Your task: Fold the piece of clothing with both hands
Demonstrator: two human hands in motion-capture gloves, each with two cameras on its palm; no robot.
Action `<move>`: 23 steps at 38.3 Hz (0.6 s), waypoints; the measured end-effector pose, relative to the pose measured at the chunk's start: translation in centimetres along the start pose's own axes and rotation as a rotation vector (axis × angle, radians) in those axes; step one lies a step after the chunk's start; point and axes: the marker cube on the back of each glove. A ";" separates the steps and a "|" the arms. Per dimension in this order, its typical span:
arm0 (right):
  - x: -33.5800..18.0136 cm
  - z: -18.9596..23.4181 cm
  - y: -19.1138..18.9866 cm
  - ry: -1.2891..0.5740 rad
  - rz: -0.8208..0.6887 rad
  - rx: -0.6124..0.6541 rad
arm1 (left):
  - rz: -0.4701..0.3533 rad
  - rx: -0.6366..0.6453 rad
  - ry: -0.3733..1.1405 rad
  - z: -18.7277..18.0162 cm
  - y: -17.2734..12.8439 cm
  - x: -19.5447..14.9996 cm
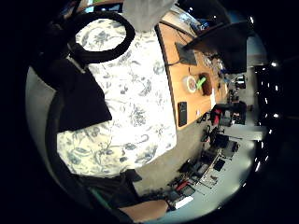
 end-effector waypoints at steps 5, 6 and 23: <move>0.9 2.3 2.0 0.004 0.066 -0.064 | 0.013 -0.309 0.139 -0.1 5.7 0.6; 0.5 2.1 3.2 -0.001 0.057 -0.068 | 0.031 -0.381 0.174 0.4 6.3 0.8; -0.8 10.8 8.7 0.156 0.252 -0.475 | -0.094 -0.434 0.213 10.9 5.8 -1.5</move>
